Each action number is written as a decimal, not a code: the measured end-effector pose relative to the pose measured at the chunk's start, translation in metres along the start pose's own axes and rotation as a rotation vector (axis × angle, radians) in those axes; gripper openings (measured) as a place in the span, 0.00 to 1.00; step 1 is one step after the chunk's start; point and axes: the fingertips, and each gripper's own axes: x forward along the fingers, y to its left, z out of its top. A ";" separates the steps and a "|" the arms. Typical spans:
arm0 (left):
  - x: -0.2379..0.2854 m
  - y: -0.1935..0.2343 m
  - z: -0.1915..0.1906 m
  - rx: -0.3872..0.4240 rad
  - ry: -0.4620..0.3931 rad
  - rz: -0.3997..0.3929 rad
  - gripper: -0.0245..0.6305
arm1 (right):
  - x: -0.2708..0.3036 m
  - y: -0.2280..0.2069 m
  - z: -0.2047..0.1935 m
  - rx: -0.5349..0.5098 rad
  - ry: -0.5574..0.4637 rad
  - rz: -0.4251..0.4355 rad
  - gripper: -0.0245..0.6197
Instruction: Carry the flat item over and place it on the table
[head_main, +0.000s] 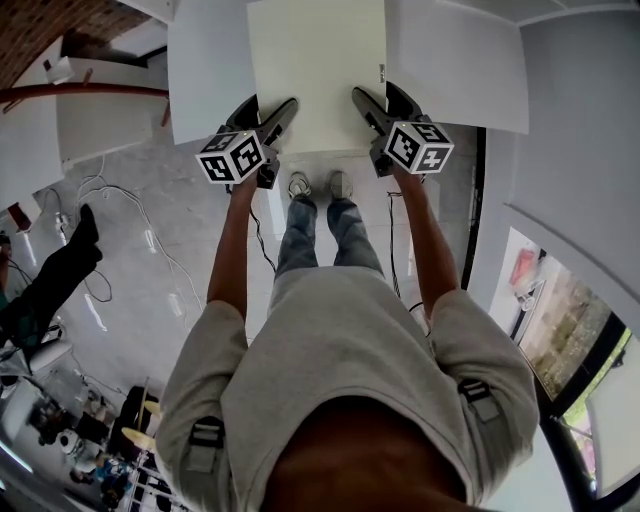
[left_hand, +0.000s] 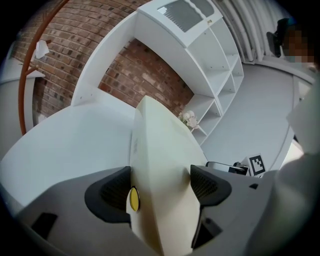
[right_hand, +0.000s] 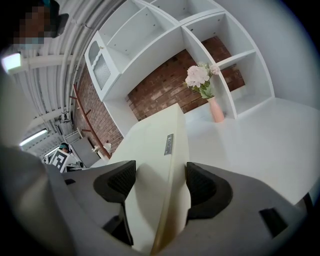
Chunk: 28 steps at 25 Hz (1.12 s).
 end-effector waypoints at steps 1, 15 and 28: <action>0.004 0.001 0.006 0.009 -0.005 -0.001 0.60 | 0.004 -0.002 0.005 0.000 -0.006 0.001 0.55; 0.052 0.023 0.041 0.005 -0.010 0.018 0.60 | 0.052 -0.033 0.037 0.026 0.005 -0.007 0.55; 0.081 0.057 0.013 -0.086 0.064 0.057 0.60 | 0.085 -0.062 0.011 0.074 0.107 -0.066 0.55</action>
